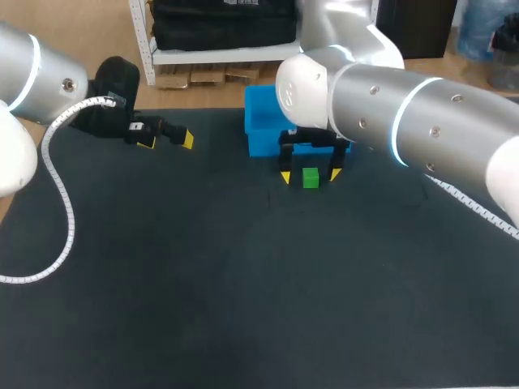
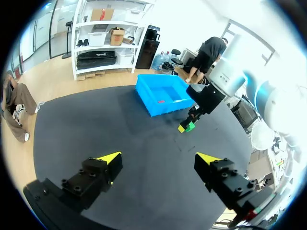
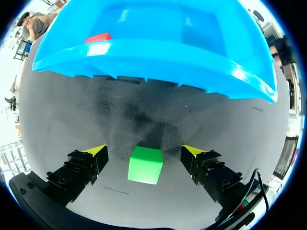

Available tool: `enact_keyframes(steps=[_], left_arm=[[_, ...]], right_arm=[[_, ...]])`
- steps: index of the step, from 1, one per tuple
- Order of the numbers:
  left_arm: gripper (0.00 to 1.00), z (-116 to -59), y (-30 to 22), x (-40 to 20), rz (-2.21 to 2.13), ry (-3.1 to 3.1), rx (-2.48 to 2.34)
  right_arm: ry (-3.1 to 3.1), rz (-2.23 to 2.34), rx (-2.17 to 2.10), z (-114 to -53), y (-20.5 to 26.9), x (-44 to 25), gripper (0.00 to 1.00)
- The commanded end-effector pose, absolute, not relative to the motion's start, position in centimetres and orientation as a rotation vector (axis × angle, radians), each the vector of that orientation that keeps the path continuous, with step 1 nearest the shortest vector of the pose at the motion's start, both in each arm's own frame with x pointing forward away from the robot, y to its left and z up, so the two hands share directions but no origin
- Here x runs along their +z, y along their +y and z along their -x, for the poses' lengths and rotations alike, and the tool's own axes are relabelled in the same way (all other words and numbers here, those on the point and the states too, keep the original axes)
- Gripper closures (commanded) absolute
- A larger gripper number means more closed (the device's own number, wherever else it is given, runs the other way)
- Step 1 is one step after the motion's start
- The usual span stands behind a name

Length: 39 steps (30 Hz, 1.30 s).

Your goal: Use the left arm to pick the red cube and place it into the blue plastic box first, then use the right arm to grasp the green cube and put it into the same blue plastic box after the first action is fully finished.

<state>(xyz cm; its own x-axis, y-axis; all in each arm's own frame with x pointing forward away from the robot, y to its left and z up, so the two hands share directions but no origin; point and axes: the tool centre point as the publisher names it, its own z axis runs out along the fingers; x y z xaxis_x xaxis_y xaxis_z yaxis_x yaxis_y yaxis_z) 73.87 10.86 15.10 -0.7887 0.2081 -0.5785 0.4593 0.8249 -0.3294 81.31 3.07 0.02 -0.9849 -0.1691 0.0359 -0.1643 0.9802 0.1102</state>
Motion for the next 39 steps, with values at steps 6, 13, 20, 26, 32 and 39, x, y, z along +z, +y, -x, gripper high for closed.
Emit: enact_keyframes(steps=[6, 13, 20, 26, 32, 39], left_arm=[[0.00, -73.8, 11.0, 15.0, -0.494, 2.464, -0.637], [0.00, -73.8, 11.0, 15.0, -0.494, 2.464, -0.637], [0.00, -73.8, 11.0, 15.0, -0.494, 2.464, -0.637], [0.00, -73.8, 11.0, 15.0, -0.494, 2.464, -0.637], [0.00, -73.8, 11.0, 15.0, -0.494, 2.464, -0.637], [0.00, -73.8, 11.0, 15.0, -0.494, 2.464, -0.637]], right_arm=[[-3.092, -0.242, -0.167, -80.2, 3.1, -0.2, 0.06], [-3.087, -0.240, -0.158, -80.1, 3.3, -0.4, 1.00], [-3.089, -0.243, -0.157, -80.1, 3.4, -0.5, 1.00], [-3.093, -0.243, -0.151, -79.8, 3.0, 0.2, 1.00], [-3.106, -0.237, -0.150, -79.5, 2.3, 1.4, 1.00], [-3.127, -0.240, -0.156, -79.6, 2.1, 3.0, 1.00]])
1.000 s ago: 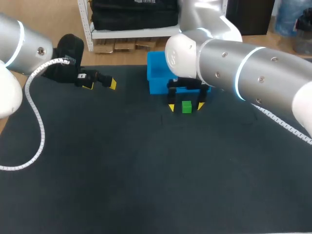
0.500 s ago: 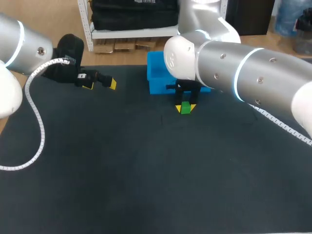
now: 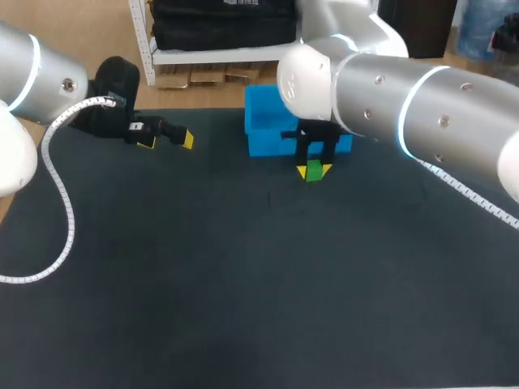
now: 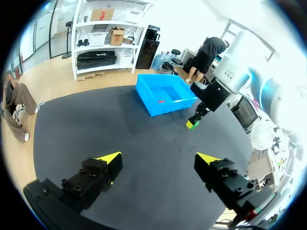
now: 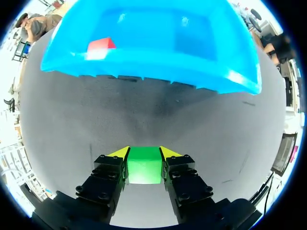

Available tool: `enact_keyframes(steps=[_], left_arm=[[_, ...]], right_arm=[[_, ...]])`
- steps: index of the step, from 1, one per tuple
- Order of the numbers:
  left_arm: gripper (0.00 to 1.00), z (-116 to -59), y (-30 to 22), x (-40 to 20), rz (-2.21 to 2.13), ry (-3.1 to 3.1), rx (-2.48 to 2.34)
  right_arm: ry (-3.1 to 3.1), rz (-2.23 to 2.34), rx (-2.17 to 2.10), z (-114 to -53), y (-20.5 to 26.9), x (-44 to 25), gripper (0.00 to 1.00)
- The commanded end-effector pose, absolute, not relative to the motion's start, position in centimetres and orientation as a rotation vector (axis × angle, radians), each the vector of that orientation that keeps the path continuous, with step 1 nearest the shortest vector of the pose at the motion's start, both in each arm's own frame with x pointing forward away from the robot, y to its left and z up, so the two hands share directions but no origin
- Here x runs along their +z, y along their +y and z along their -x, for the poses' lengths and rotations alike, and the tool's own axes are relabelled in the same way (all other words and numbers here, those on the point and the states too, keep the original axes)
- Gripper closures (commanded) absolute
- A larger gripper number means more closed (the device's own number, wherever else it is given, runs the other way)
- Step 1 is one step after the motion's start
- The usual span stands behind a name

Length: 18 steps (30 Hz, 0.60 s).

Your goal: Use the left arm to pick the red cube and place it into the blue plastic box first, then use the right arm to grasp the green cube and put it into the same blue plastic box after the first action is fully finished.

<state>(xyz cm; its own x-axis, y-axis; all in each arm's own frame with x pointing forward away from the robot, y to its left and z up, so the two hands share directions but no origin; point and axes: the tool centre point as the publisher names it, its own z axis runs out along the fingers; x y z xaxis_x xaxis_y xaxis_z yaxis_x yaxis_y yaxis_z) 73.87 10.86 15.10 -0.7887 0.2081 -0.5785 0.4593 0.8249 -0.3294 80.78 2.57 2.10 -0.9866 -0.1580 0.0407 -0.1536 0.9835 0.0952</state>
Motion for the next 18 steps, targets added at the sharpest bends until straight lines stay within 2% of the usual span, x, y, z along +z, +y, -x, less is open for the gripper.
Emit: enact_keyframes(steps=[1, 18], left_arm=[[0.00, -73.8, 11.0, 15.0, -0.494, 2.464, -0.637], [0.00, -73.8, 11.0, 15.0, -0.494, 2.464, -0.637]], right_arm=[[-3.130, -0.241, -0.157, -79.6, 2.2, 3.2, 1.00], [-3.204, -0.265, -0.211, -80.1, 2.0, 6.9, 1.00]])
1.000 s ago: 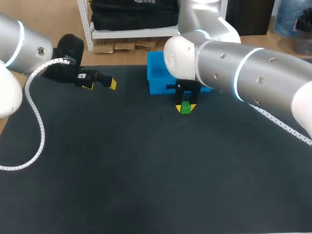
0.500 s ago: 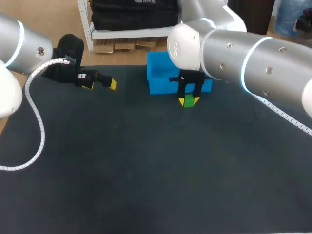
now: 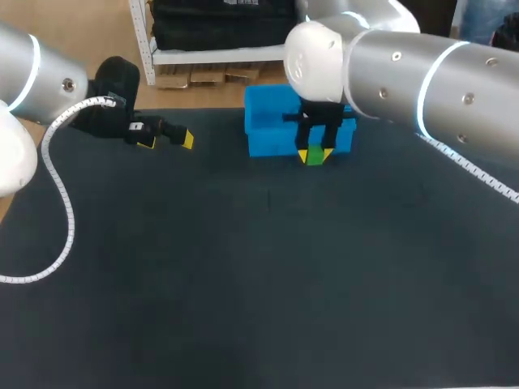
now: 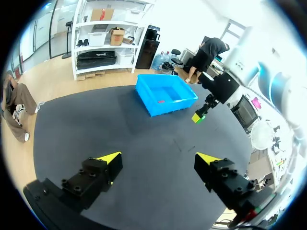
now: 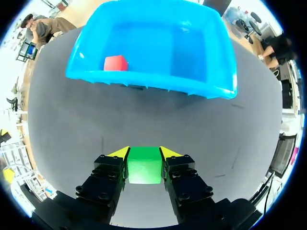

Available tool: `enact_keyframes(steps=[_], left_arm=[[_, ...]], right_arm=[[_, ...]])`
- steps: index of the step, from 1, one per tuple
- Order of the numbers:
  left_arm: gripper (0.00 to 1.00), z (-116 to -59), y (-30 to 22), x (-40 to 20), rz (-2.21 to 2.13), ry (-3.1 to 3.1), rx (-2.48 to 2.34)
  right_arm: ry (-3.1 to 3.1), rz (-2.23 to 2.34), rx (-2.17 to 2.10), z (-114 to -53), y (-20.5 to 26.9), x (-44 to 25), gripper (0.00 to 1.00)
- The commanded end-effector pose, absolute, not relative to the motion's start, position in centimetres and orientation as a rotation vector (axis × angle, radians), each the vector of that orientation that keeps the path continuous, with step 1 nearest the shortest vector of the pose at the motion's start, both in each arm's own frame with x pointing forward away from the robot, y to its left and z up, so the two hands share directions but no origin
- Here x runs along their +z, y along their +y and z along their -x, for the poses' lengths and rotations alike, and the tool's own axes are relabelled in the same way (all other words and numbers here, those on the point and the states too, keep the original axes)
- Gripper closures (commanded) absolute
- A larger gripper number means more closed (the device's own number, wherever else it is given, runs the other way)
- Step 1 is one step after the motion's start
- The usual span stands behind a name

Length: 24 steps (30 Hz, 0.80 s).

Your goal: Use the left arm to pick the red cube and place it into the blue plastic box first, then use the right arm to grasp the green cube and put it into the same blue plastic box after the first action is fully finished.

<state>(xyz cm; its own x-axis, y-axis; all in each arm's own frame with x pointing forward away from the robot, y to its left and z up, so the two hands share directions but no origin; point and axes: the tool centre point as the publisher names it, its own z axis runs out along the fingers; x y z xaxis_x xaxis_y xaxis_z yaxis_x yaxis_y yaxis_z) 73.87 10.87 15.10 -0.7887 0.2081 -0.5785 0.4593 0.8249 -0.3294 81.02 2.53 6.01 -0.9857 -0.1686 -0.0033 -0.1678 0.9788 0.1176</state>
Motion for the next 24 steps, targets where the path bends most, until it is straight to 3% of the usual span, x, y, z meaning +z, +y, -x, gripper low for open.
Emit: enact_keyframes(steps=[1, 24], left_arm=[[0.00, -73.8, 11.0, 15.0, -0.494, 2.464, -0.637], [0.00, -73.8, 11.0, 15.0, -0.494, 2.464, -0.637]], right_arm=[[-3.212, -0.267, -0.214, -80.2, 1.9, 7.1, 1.00], [-3.368, -0.396, -0.255, -82.7, 1.7, 14.1, 1.00]])
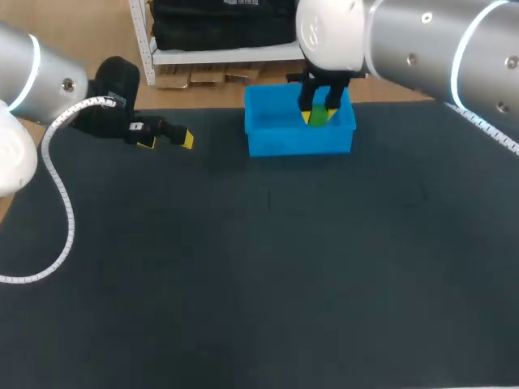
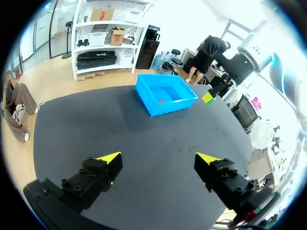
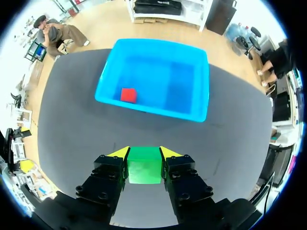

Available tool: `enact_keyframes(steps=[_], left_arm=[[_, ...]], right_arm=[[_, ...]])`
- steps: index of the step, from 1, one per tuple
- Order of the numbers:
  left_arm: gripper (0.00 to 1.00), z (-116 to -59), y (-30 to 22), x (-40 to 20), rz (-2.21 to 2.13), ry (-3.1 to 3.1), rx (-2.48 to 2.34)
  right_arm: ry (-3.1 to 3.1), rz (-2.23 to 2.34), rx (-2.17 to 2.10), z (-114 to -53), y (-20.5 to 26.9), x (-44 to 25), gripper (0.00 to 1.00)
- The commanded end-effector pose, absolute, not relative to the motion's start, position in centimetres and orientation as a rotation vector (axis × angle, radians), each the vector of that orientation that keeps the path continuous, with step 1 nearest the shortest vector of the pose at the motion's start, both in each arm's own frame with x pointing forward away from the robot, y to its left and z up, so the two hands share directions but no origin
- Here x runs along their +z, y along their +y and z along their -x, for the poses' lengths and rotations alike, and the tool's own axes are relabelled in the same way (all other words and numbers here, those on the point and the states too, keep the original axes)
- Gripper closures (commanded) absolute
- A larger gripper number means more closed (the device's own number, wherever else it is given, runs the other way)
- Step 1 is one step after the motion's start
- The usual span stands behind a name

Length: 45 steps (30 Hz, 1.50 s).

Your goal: Use the left arm to pick the red cube and place it into the blue plastic box first, then use the right arm to grasp the green cube and put it into the same blue plastic box after the first action is fully finished.

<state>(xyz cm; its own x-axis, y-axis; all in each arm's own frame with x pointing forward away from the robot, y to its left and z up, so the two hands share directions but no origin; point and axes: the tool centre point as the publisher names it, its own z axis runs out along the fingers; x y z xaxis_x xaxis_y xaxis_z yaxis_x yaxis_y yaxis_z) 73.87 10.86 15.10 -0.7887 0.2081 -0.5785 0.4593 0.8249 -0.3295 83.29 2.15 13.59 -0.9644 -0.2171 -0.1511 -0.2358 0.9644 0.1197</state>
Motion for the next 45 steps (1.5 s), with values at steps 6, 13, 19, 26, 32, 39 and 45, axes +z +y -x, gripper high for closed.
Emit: enact_keyframes(steps=[6, 13, 19, 26, 32, 39, 45], left_arm=[[0.00, -73.8, 11.0, 15.0, -0.494, 2.464, -0.637], [0.00, -73.8, 11.0, 15.0, -0.494, 2.464, -0.637], [0.00, -73.8, 11.0, 15.0, -0.494, 2.464, -0.637], [0.00, -73.8, 11.0, 15.0, -0.494, 2.464, -0.637], [0.00, -73.8, 11.0, 15.0, -0.494, 2.464, -0.637], [0.00, -73.8, 11.0, 15.0, -0.494, 2.464, -0.637], [0.00, -73.8, 11.0, 15.0, -0.494, 2.464, -0.637]], right_arm=[[2.806, 0.378, 0.200, -83.8, 1.5, 15.4, 1.00], [2.761, 0.400, 0.187, -85.4, 0.8, 16.2, 1.00], [2.744, 0.425, 0.181, -86.5, 0.5, 16.2, 1.00], [2.729, 0.478, 0.175, -88.0, 0.8, 16.4, 1.00], [2.715, 0.501, 0.161, -89.7, 0.9, 16.7, 1.00], [2.712, 0.521, 0.150, -90.9, 1.0, 16.2, 1.00], [2.710, 0.559, 0.134, -91.9, 1.5, 15.5, 1.00]])
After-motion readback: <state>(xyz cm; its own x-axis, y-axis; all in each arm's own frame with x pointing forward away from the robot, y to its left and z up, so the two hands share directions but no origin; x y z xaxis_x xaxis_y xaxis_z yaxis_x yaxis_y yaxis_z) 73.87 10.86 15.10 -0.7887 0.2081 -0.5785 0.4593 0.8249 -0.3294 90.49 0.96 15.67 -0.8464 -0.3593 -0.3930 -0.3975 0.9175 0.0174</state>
